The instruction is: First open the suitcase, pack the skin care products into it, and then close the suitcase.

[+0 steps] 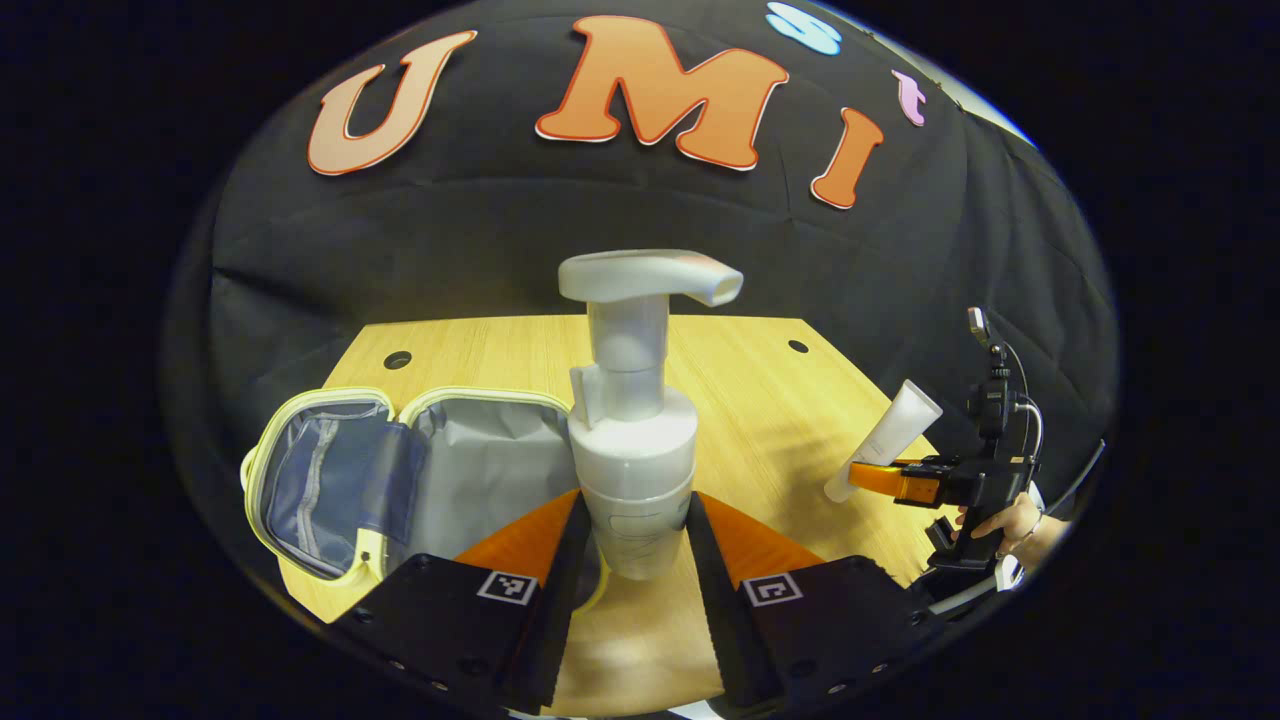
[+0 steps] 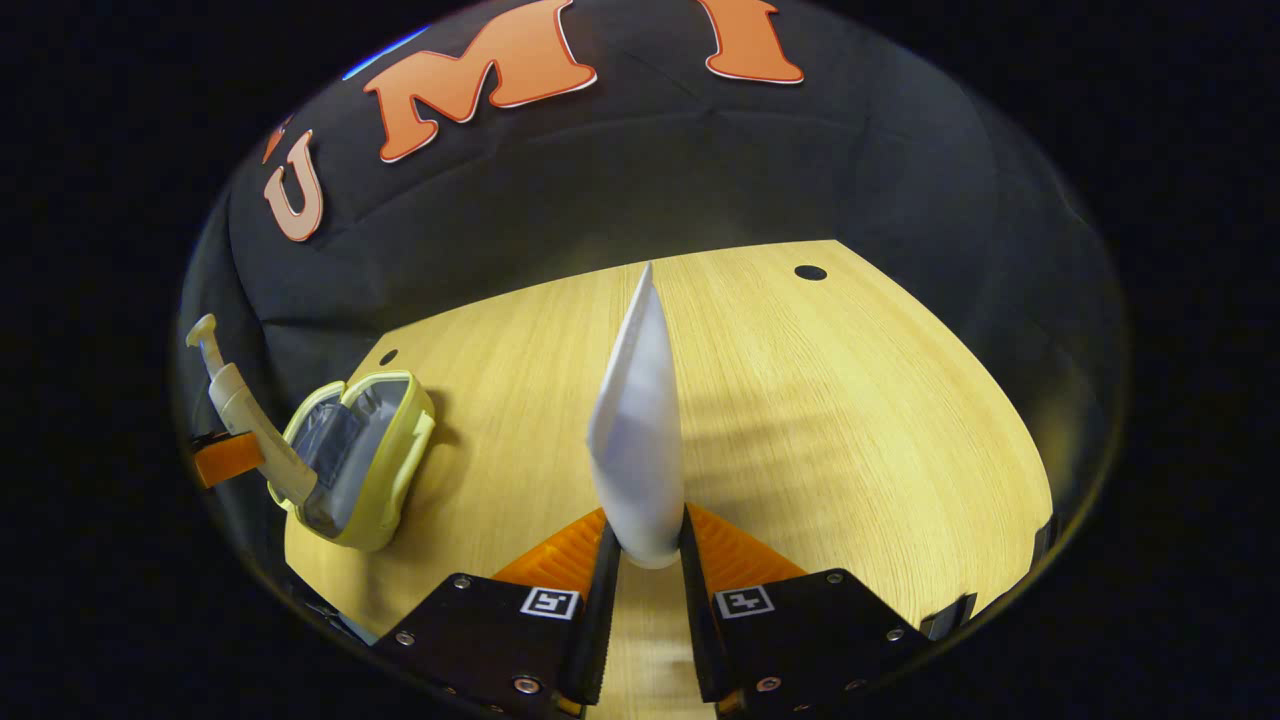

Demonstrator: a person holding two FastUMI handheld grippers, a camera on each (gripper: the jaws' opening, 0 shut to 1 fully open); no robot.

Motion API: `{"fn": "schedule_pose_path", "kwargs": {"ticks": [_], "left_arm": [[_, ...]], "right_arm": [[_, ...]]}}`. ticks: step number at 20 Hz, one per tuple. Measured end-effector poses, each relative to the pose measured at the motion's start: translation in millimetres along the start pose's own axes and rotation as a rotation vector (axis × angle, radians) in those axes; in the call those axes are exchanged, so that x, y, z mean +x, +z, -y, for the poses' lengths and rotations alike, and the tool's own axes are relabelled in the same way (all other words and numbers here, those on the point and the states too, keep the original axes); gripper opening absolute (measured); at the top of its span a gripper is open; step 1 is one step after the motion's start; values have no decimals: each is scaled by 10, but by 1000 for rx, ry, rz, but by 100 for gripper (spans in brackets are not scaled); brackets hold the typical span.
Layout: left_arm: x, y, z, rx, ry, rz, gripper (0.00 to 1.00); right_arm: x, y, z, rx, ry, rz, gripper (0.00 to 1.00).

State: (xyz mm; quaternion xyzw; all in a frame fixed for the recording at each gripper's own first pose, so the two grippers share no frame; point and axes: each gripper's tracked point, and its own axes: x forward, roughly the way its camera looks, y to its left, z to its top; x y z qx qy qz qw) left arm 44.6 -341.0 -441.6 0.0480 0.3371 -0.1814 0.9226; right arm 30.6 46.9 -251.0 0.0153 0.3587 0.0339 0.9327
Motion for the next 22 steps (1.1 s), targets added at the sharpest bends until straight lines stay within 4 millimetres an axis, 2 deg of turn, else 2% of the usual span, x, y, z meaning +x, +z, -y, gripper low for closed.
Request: {"fn": "schedule_pose_path", "kwargs": {"ticks": [1, 3, 4, 5, 6, 7, 9, 13, 14, 15, 17, 18, 20, 21, 22], "left_arm": [[-33, 0, -121, 1, -15, -33, 60], [-59, -8, -414, 4, -31, -109, 60], [-61, -9, -577, 5, -34, -153, 60], [-65, -4, -737, 9, -32, -196, 60], [-56, -3, -891, 17, -26, -242, 60], [-35, 13, -1027, 23, -13, -285, 60], [30, -4, -1243, 55, -9, -376, 60], [191, -161, -1408, 72, -35, -576, 60], [284, -217, -1396, 74, -49, -615, 60], [394, -262, -1375, 77, -63, -648, 60], [587, -366, -1379, 77, -61, -705, 60], [636, -437, -1375, 77, -58, -739, 60], [758, -529, -1382, 72, -46, -784, 60], [822, -585, -1386, 69, -41, -795, 60], [865, -645, -1402, 62, -38, -805, 60]], "right_arm": [[-40, 22, -66, 5, 1, 5, 36], [-113, 54, -213, 23, 5, 14, 36], [-138, 54, -289, 32, 8, 13, 31], [-159, 47, -353, 38, 8, 12, 36], [-166, 45, -414, 42, 6, 11, 36], [-177, 30, -467, 42, 3, 9, 31], [-193, -4, -548, 38, -8, 0, 31], [-224, -103, -656, 66, -26, -22, 31], [-237, -142, -652, 69, -34, -29, 31], [-252, -182, -646, 73, -48, -38, 36], [-269, -287, -632, 87, -71, -62, 36], [-280, -309, -626, 96, -79, -70, 31], [-310, -372, -593, 111, -97, -84, 31], [-320, -393, -602, 116, -102, -87, 36], [-335, -407, -598, 120, -105, -91, 31]]}}
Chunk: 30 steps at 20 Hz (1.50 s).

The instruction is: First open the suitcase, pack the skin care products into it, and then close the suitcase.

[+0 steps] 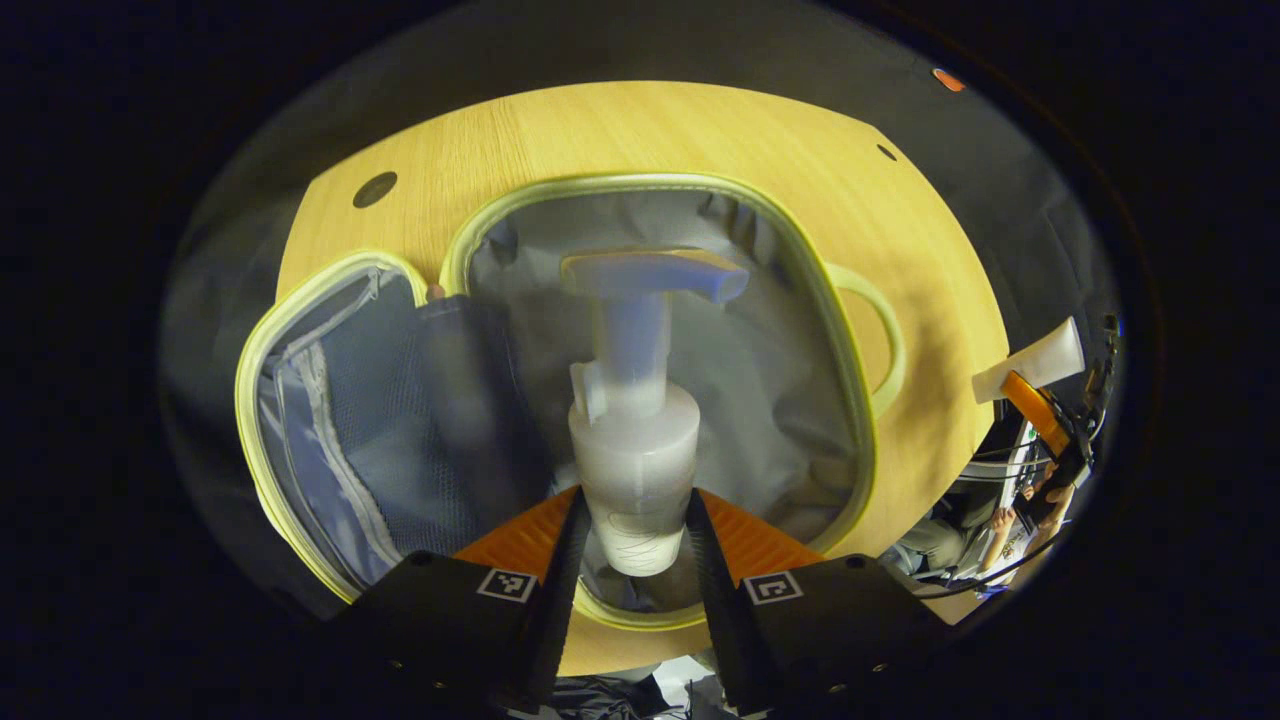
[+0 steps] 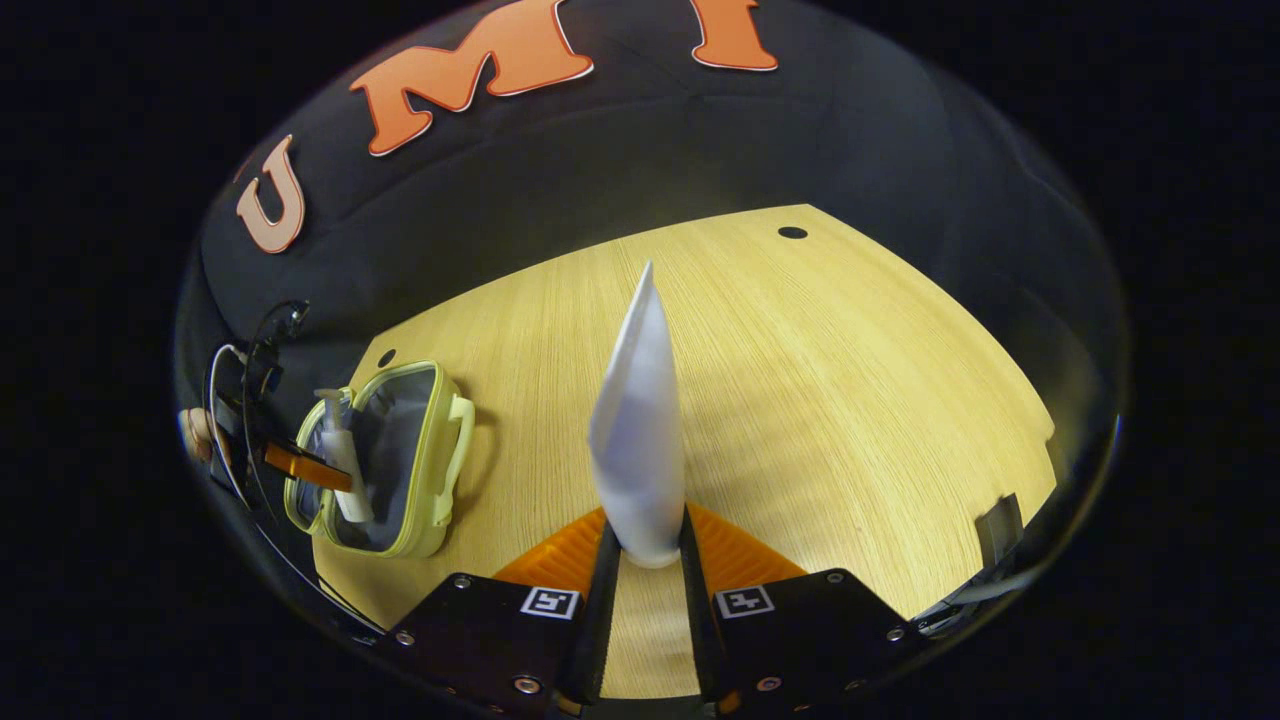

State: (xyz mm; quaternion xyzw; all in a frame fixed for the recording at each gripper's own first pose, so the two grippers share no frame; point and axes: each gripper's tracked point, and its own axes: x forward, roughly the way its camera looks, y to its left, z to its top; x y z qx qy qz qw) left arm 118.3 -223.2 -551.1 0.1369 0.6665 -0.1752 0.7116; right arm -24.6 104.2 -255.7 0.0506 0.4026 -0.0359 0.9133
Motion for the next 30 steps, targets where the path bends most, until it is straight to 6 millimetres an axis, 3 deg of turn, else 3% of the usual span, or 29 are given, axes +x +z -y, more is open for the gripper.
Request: {"fn": "schedule_pose_path", "kwargs": {"ticks": [5, 6, 8, 9, 10, 11, 12, 15, 18, 19, 20, 23, 27, 30], "left_arm": [[239, 88, 8, -38, -38, 1, 60], [244, 108, 22, -50, -43, 9, 61], [213, 155, 74, -61, -59, 33, 61], [189, 169, 149, -68, -76, 47, 67], [187, 191, 178, -59, -75, 67, 84], [148, 212, 155, -46, -54, 93, 92], [93, 248, 123, -35, -33, 128, 99], [-175, 305, 113, -1, 0, 249, 99], [-506, 287, 78, 14, 29, 390, 99], [-707, 278, 61, 10, 32, 454, 99], [-855, 240, 37, 17, 30, 497, 99], [-1313, -19, -212, 35, 69, 590, 99], [-1785, -352, -399, 16, 67, 670, 98], [-1977, -646, -699, 12, 140, 707, 98]], "right_arm": [[-27, 4, 0, -15, -2, -11, 36], [-37, 21, -6, -18, 0, -9, 31], [-66, 63, -48, -24, 8, -3, 36], [-94, 80, -99, -27, 11, -4, 36], [-100, 99, -134, -28, 16, -7, 36], [-106, 125, -170, -28, 24, -7, 31], [-135, 144, -199, -31, 32, -10, 36], [-230, 301, -395, -61, 62, -3, 36], [-321, 524, -700, -84, 121, -5, 36], [-354, 592, -824, -93, 144, -9, 36], [-382, 679, -959, -102, 168, -11, 31], [-433, 811, -1461, -148, 262, -47, 36], [-293, 757, -2123, -238, 353, -157, 35], [-99, 458, -2559, -292, 406, -307, 36]]}}
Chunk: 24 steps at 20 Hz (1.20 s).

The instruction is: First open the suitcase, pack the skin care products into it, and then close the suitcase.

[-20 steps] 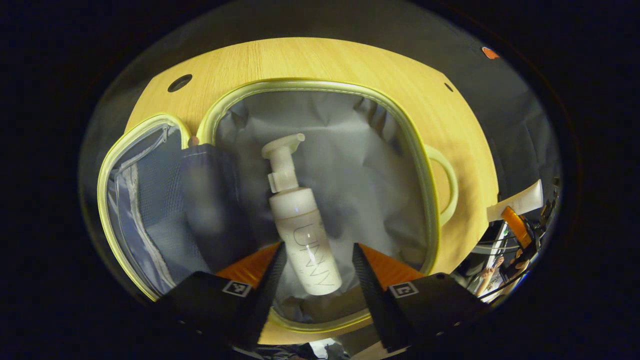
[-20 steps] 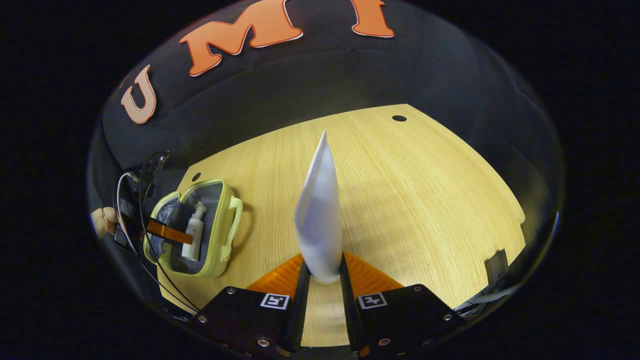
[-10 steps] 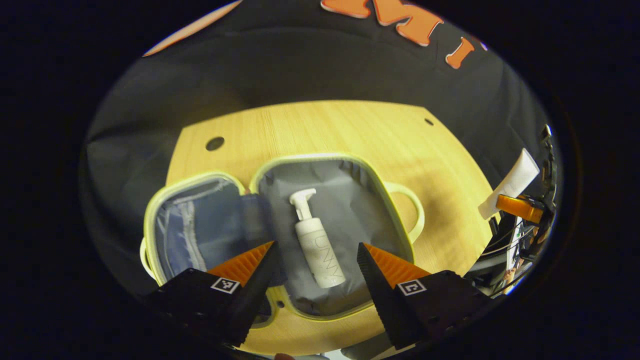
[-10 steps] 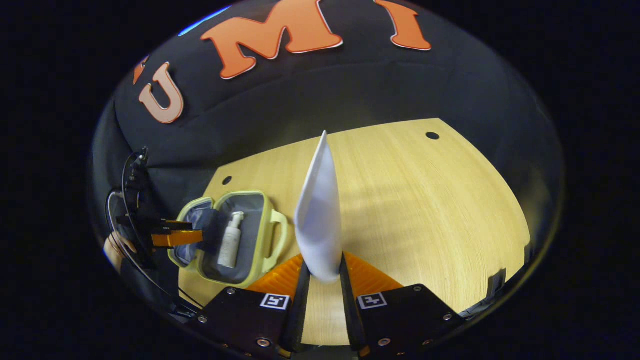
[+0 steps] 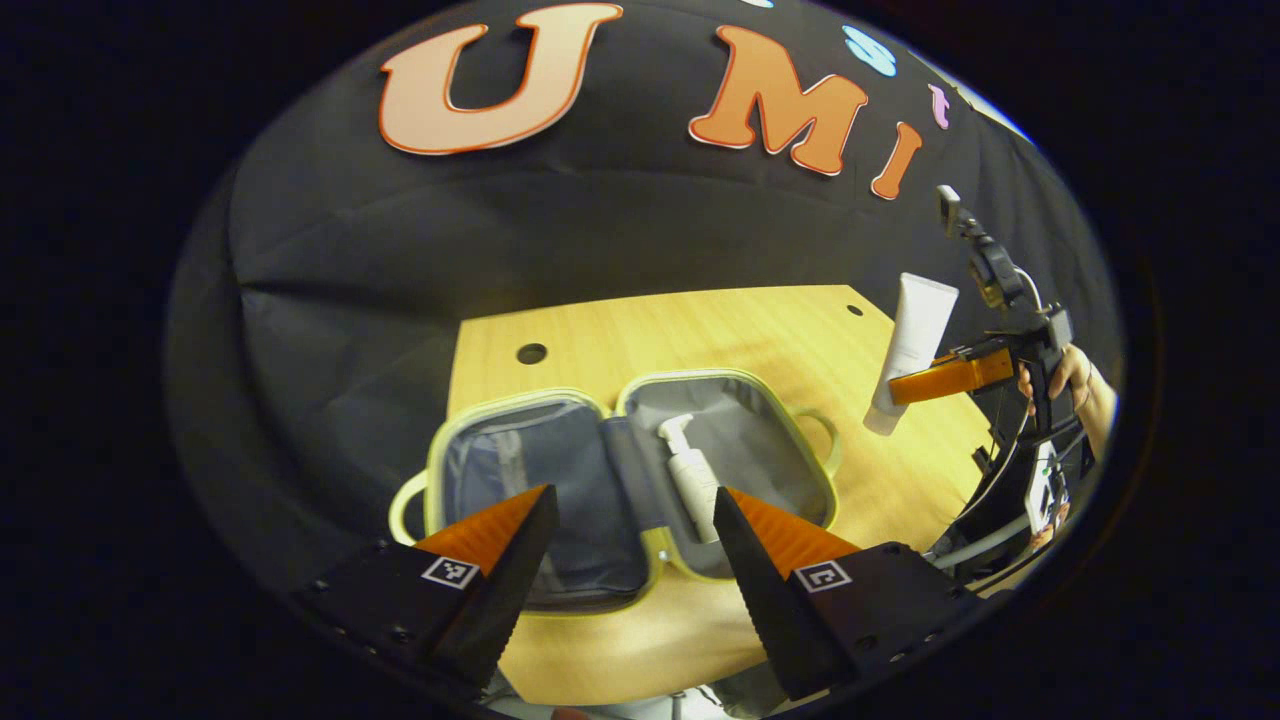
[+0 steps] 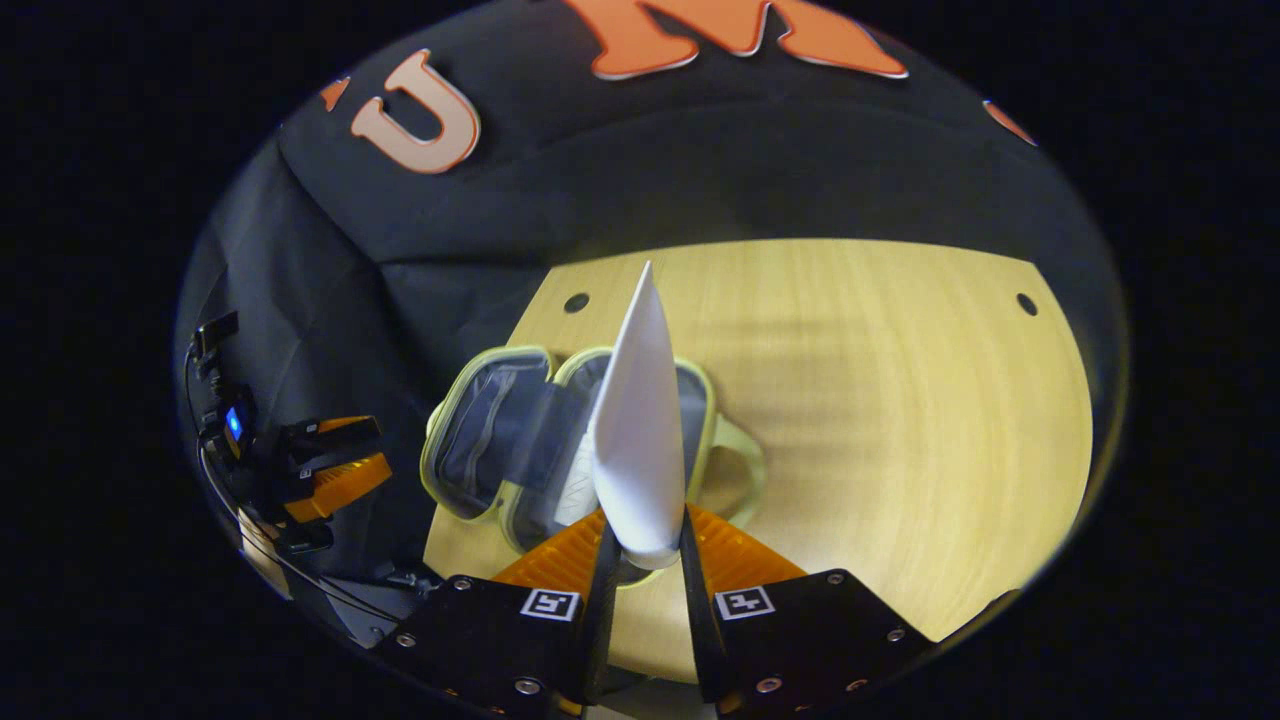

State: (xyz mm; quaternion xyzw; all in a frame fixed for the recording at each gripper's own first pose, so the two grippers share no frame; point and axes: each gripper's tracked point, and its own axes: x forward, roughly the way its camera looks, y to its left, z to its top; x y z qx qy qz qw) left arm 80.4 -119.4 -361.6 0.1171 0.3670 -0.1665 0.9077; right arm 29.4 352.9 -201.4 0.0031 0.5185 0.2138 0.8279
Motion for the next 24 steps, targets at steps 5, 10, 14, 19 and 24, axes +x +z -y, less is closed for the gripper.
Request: {"fn": "schedule_pose_path", "kwargs": {"ticks": [5, 10, 14, 19, 24], "left_arm": [[-400, -366, -398, -31, 81, 2, 98], [-569, -774, -586, -100, 112, -47, 98], [-606, -960, -675, -115, 127, -74, 98], [-581, -1017, -685, -135, 122, -88, 98], [-554, -943, -647, -119, 111, -74, 98]], "right_arm": [[603, -324, -223, 22, 24, -248, 35], [1080, -572, -145, 50, -32, -399, 36], [1303, -600, -109, 83, -51, -423, 35], [1416, -613, -30, 88, -87, -415, 35], [1378, -401, -183, 144, -45, -343, 68]]}}
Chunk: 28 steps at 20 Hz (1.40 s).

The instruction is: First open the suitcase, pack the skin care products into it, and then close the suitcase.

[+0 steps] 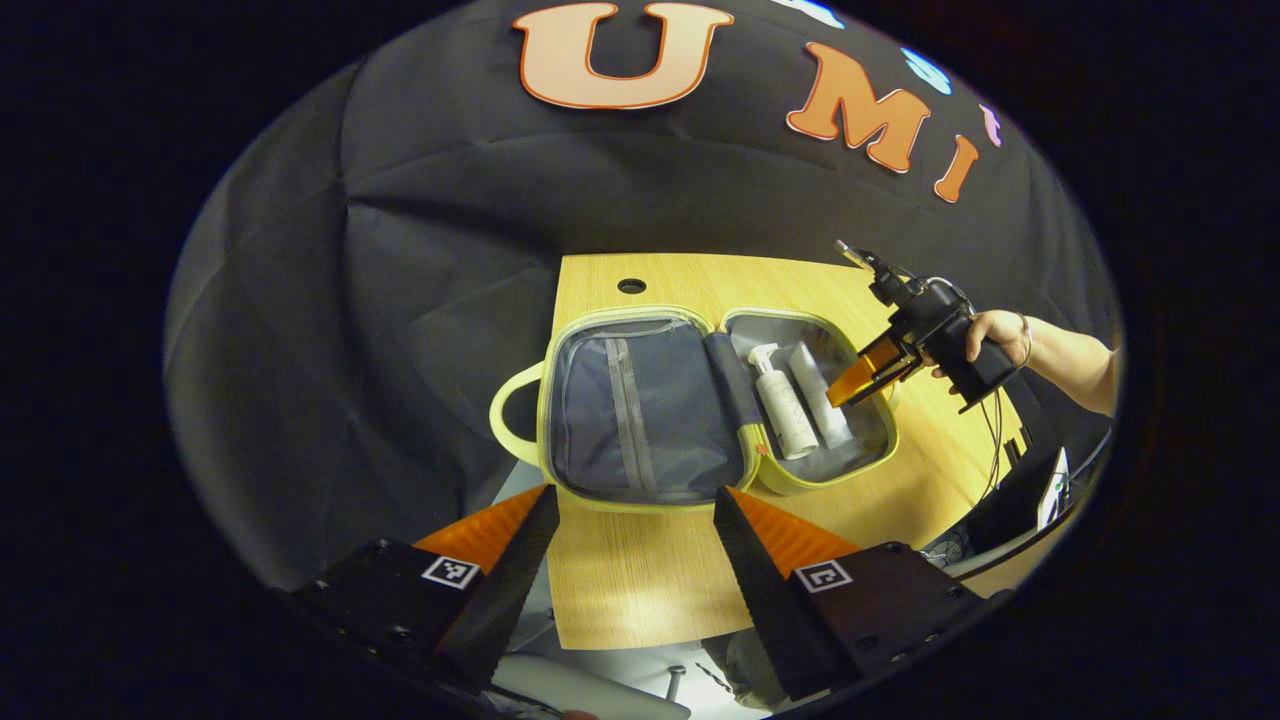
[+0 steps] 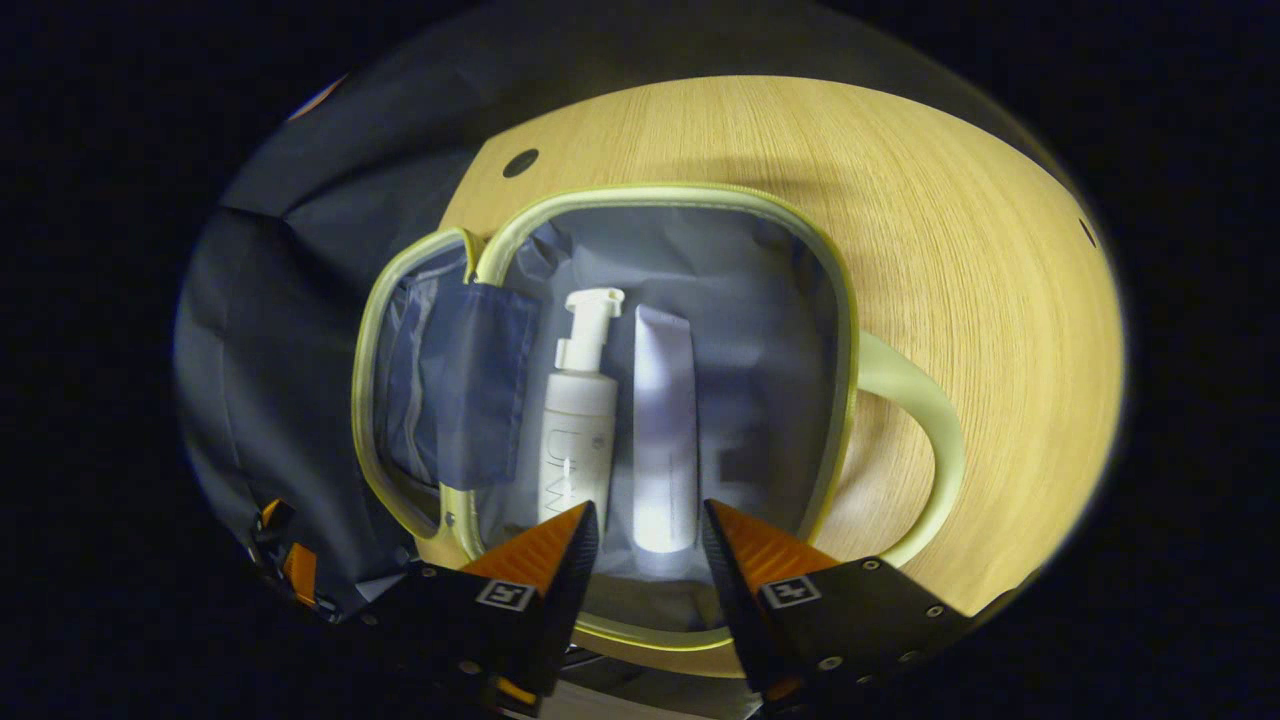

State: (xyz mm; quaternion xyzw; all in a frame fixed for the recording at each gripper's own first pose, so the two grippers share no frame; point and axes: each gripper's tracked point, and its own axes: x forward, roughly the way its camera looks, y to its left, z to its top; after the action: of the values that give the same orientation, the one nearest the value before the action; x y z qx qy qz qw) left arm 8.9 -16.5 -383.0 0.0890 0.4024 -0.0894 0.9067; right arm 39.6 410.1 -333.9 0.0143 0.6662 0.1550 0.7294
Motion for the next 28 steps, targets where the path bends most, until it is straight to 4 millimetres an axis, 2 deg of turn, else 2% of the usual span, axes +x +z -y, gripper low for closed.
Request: {"fn": "schedule_pose_path", "kwargs": {"ticks": [1, 2, 3, 6, 8, 12, 15, 17, 19, 22, 23, 24, 28], "left_arm": [[-7, 26, 22, 2, -6, 6, 98], [-4, 33, 34, 1, -11, 11, 98], [-2, 45, 33, -2, -15, 15, 98], [25, 122, -14, -31, -12, 36, 98], [37, 224, -95, -45, -4, 69, 98], [121, 567, -528, -61, 48, 183, 98], [304, 721, -944, -150, 56, 254, 98], [496, 791, -1206, -238, 33, 291, 98], [686, 778, -1412, -328, 3, 311, 98], [964, 632, -1656, -472, -66, 300, 98], [1066, 551, -1725, -518, -82, 295, 96], [1184, 494, -1793, -566, -103, 294, 98], [1553, 390, -1972, -760, -204, 322, 98]], "right_arm": [[-55, 19, -47, 2, 14, 16, 76], [-100, 35, -82, 0, 23, 30, 90], [-138, 36, -95, -11, 24, 50, 95], [-373, 128, -181, -38, 44, 144, 96], [-641, 298, -241, -49, 60, 266, 96], [-1259, 436, -316, -49, 100, 446, 95], [-1605, 389, -237, -42, 84, 511, 96], [-1754, 347, -145, -41, 51, 544, 95], [-1908, 303, -48, -39, 18, 571, 96], [-2038, 231, 48, -9, -12, 593, 96], [-2059, 191, 50, 6, -9, 594, 96], [-2072, 162, 71, 20, -10, 595, 96], [-2118, 5, 259, 32, -72, 591, 96]]}}
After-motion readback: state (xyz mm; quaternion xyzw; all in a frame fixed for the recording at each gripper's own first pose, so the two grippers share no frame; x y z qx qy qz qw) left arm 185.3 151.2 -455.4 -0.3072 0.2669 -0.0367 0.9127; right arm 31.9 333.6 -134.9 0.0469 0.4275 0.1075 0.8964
